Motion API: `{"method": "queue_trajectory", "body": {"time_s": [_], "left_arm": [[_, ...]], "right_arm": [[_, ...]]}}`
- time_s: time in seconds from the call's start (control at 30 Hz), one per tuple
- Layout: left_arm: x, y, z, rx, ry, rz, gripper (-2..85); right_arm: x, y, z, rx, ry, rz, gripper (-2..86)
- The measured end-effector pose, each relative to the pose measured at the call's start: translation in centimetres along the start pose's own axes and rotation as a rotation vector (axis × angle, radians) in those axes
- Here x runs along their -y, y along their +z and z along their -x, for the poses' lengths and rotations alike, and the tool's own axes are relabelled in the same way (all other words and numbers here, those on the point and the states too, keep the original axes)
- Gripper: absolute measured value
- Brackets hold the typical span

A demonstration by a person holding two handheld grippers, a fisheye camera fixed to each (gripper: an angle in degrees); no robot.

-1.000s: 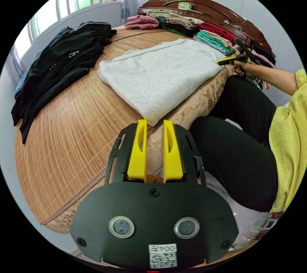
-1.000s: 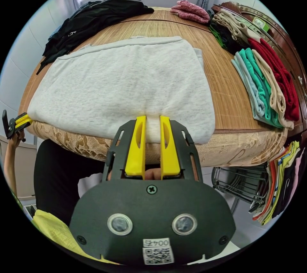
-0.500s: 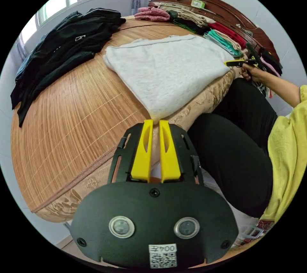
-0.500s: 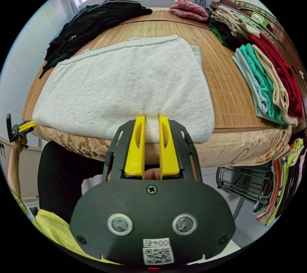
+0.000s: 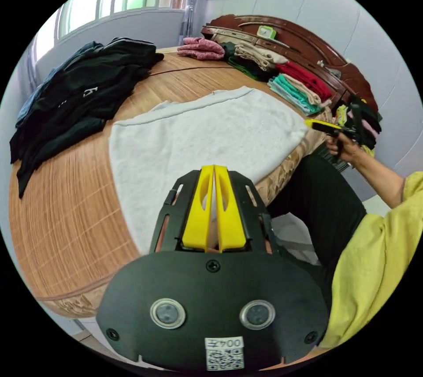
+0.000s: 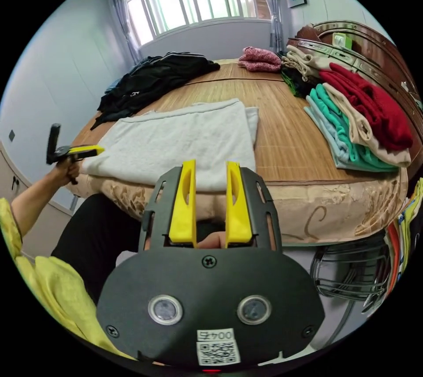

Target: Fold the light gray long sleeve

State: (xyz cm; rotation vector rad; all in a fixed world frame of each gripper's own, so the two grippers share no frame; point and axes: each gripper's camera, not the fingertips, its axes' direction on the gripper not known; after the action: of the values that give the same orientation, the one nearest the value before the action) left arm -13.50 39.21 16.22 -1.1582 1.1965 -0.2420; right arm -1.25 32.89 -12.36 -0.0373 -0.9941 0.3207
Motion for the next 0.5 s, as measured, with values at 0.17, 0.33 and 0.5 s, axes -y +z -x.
{"method": "queue_trajectory", "body": {"time_s": [0.17, 0.33, 0.5], "left_arm": [[0.7, 4.1, -0.4, 0.048, -0.061, 0.071, 0.3], [0.1, 4.5, 2.0, -0.11, -0.23, 0.047, 0.3], [0.9, 4.7, 1.1, -0.084, -0.228, 0.072, 0.3]], "right_arm": [[-3.0, -2.2, -4.5, 0.021, -0.017, 0.021, 11.4], [-3.2, -1.7, -7.0, 0.116, -0.059, 0.025, 11.5], [-1.9, -0.3, -8.6, 0.152, -0.109, 0.067, 12.0]]}}
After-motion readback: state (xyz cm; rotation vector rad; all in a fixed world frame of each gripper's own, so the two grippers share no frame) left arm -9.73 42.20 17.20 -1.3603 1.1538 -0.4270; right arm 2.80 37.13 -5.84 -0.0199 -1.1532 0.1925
